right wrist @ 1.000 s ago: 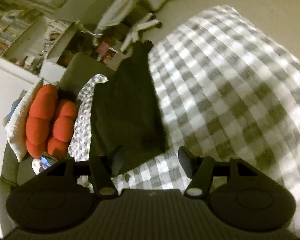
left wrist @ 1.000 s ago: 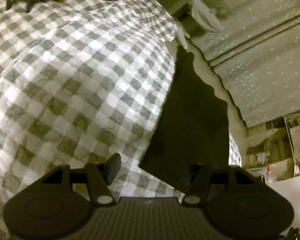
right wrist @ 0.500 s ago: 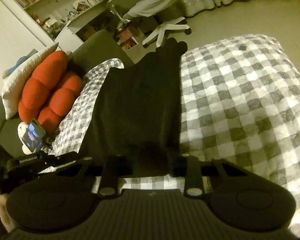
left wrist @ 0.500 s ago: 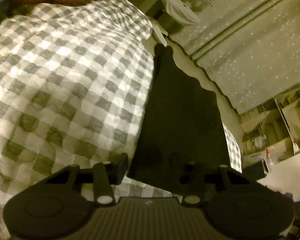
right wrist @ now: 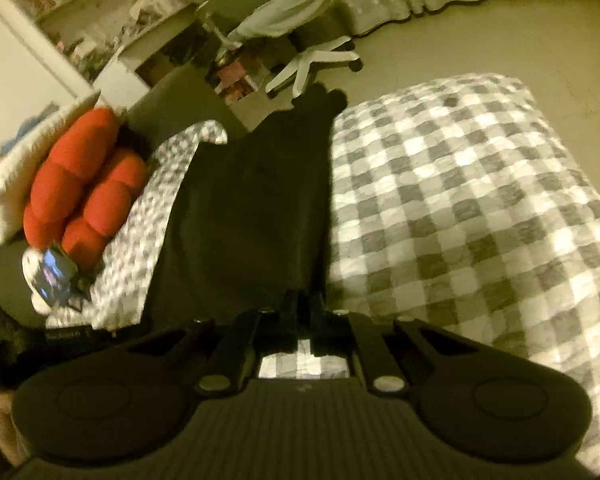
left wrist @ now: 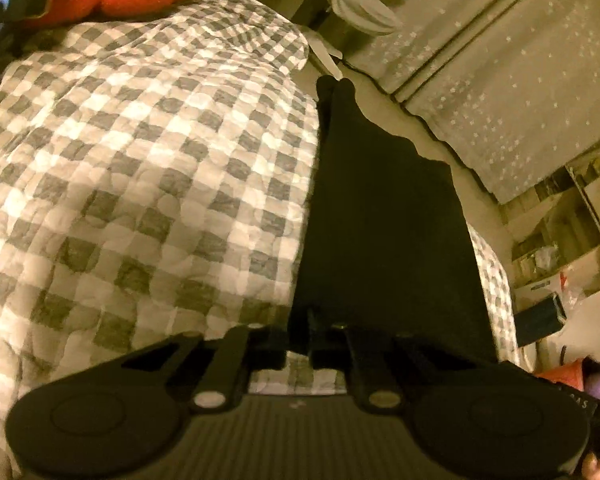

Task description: Fold clothes

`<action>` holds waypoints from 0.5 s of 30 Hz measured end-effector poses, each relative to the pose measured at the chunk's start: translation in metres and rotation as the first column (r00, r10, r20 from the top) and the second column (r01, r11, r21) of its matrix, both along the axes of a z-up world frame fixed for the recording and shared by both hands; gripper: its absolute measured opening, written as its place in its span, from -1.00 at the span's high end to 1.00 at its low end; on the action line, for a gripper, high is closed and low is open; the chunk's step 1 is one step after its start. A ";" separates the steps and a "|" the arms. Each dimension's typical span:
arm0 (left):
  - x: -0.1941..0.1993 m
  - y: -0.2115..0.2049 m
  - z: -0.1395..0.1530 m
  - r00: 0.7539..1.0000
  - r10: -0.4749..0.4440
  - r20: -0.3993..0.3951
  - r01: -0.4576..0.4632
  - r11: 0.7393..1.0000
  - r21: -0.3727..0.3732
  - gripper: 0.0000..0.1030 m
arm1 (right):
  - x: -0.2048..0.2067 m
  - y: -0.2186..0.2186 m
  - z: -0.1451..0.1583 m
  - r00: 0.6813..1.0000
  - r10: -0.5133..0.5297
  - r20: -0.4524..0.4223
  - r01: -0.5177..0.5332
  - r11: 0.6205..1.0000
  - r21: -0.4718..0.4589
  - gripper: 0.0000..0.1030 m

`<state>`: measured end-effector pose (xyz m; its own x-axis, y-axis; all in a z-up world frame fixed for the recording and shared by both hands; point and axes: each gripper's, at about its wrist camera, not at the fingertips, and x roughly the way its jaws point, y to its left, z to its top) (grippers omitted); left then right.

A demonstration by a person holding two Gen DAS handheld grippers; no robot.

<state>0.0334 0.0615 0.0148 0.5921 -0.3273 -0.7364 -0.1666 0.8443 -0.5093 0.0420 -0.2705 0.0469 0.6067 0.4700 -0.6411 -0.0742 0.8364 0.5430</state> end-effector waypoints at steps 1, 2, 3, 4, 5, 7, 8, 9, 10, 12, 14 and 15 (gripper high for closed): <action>-0.001 0.002 0.000 1.000 0.007 -0.005 -0.007 1.000 -0.003 0.79 | -0.001 -0.003 0.001 1.000 -0.008 0.000 0.008 1.000 0.005 0.80; -0.001 0.003 0.000 1.000 0.012 -0.009 -0.012 1.000 -0.006 0.70 | -0.001 -0.004 0.001 1.000 -0.001 0.000 0.001 1.000 0.009 0.69; -0.001 0.003 0.000 1.000 0.013 -0.012 -0.013 1.000 -0.008 0.67 | -0.001 -0.003 0.001 1.000 0.005 -0.001 -0.005 1.000 0.009 0.69; -0.001 0.003 0.000 1.000 0.015 -0.011 -0.015 1.000 -0.006 0.67 | -0.002 -0.002 0.001 1.000 0.008 -0.002 -0.008 1.000 0.005 0.69; -0.002 0.002 0.000 1.000 0.016 -0.010 -0.016 1.000 -0.005 0.65 | -0.002 -0.001 0.002 1.000 0.013 0.006 -0.013 1.000 0.007 0.69; -0.003 -0.001 0.000 1.000 0.012 -0.006 -0.012 1.000 0.003 0.58 | -0.003 0.003 0.003 0.999 0.024 0.022 -0.025 1.000 0.011 0.69; -0.003 -0.003 0.000 1.000 0.007 -0.003 -0.006 1.000 0.010 0.58 | -0.003 0.006 0.003 0.999 0.036 0.021 -0.036 0.999 0.003 0.69; -0.004 -0.005 -0.001 1.000 0.001 -0.001 -0.001 1.000 0.017 0.58 | -0.002 0.009 0.002 0.999 0.049 0.020 -0.049 0.999 -0.004 0.69; -0.004 -0.007 -0.001 1.000 -0.004 0.001 0.004 1.000 0.024 0.58 | -0.001 0.012 0.000 0.999 0.054 0.006 -0.054 0.998 -0.024 0.69; -0.004 -0.010 -0.001 1.000 -0.011 0.009 0.011 0.998 0.056 0.61 | 0.002 0.018 -0.007 0.997 0.068 -0.033 -0.070 0.995 -0.073 0.69; -0.005 -0.012 0.000 1.000 -0.023 0.006 0.023 0.996 0.083 0.77 | 0.004 0.019 -0.011 0.998 0.047 -0.050 -0.054 0.990 -0.131 0.82; -0.005 -0.013 0.001 1.000 -0.030 0.004 0.029 0.995 0.097 0.78 | 0.004 0.018 -0.011 0.998 0.048 -0.047 -0.054 0.989 -0.135 0.82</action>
